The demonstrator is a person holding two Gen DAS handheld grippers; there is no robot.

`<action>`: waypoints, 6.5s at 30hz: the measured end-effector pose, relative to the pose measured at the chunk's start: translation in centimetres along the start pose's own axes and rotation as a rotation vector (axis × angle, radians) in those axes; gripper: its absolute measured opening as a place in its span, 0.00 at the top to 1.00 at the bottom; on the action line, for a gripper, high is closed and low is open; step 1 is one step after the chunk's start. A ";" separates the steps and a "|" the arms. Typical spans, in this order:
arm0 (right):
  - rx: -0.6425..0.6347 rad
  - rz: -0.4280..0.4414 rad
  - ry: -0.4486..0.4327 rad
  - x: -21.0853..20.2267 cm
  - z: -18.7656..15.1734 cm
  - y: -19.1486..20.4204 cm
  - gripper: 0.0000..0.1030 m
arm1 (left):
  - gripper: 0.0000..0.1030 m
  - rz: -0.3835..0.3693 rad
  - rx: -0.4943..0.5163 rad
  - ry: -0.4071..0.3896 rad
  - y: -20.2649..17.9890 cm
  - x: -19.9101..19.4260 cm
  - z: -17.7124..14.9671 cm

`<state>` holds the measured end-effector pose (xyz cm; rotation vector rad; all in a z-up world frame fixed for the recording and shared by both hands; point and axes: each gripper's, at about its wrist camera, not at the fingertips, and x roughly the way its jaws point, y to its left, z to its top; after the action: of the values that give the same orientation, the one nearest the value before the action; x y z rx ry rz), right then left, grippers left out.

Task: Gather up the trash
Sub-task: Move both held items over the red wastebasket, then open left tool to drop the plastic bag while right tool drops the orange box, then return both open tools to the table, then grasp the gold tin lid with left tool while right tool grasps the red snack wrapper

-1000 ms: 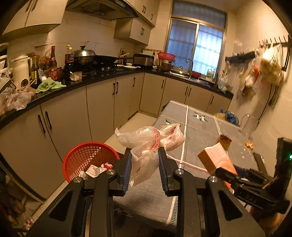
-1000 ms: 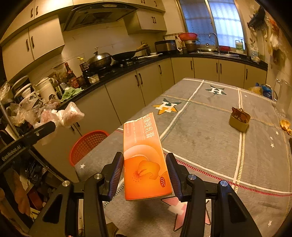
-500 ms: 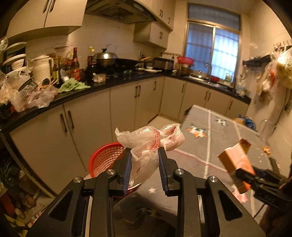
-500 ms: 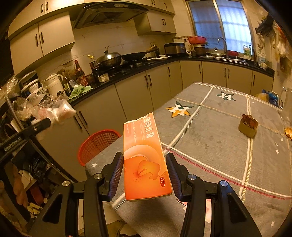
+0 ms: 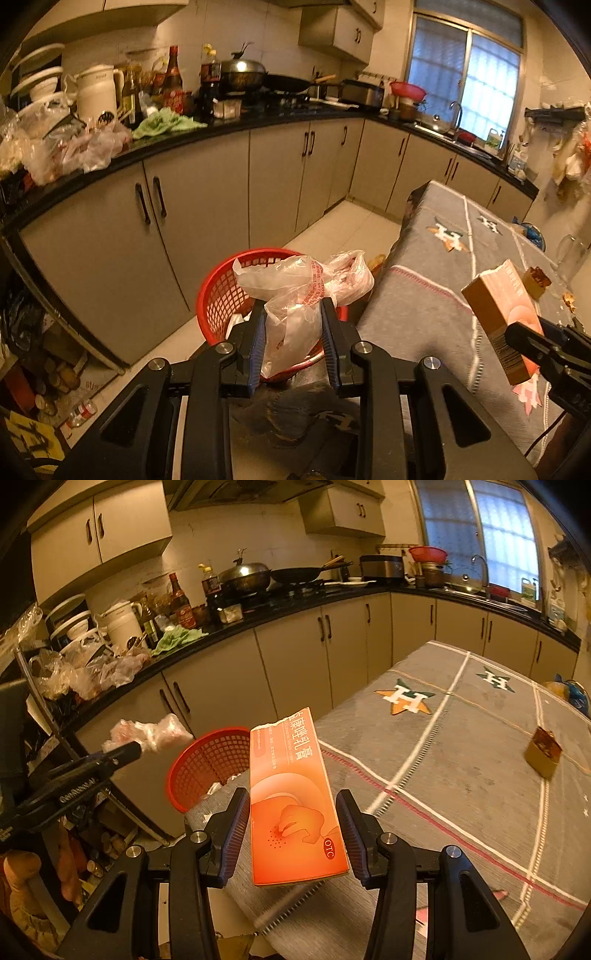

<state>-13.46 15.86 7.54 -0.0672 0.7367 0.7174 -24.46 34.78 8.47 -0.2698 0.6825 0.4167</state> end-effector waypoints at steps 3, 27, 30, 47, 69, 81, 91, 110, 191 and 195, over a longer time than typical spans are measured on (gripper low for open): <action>-0.008 0.007 0.018 1.4 0.6 0.4 0.49 | 0.74 0.006 -0.011 0.025 0.7 1.5 -0.1; -0.003 0.154 0.150 16.3 6.3 5.5 0.48 | 0.70 0.033 -0.124 0.125 7.2 10.8 1.3; 0.004 0.191 0.161 18.0 6.6 6.0 0.42 | 0.60 0.039 -0.126 0.119 7.4 10.8 1.2; 0.074 0.163 0.149 15.4 4.8 3.5 0.38 | 0.36 0.149 -0.035 0.059 5.5 8.2 1.2; 0.118 0.097 0.029 6.0 1.6 -0.9 0.34 | 0.25 0.237 0.090 -0.050 -1.2 2.0 1.2; 0.206 0.059 -0.028 1.6 -0.5 -5.3 0.33 | 0.24 0.188 0.177 -0.078 -6.4 -0.4 1.0; 0.262 0.032 -0.074 -2.2 -2.5 -9.3 0.31 | 0.23 0.142 0.262 -0.086 -11.6 -1.8 0.2; 0.410 -0.092 -0.106 -7.0 -6.0 -19.1 0.30 | 0.23 0.001 0.389 -0.022 -19.8 -0.7 -1.7; 0.502 -0.289 -0.056 -6.3 -6.2 -34.1 0.50 | 0.23 -0.466 0.551 0.252 -47.2 13.7 1.7; 0.505 -0.286 -0.060 -6.3 -6.3 -34.2 0.49 | 0.23 -0.478 0.613 0.262 -49.5 15.5 1.2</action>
<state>0.77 -15.67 0.48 0.3032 0.8123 0.2467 9.60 -4.14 4.32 0.1023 0.9375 -0.2959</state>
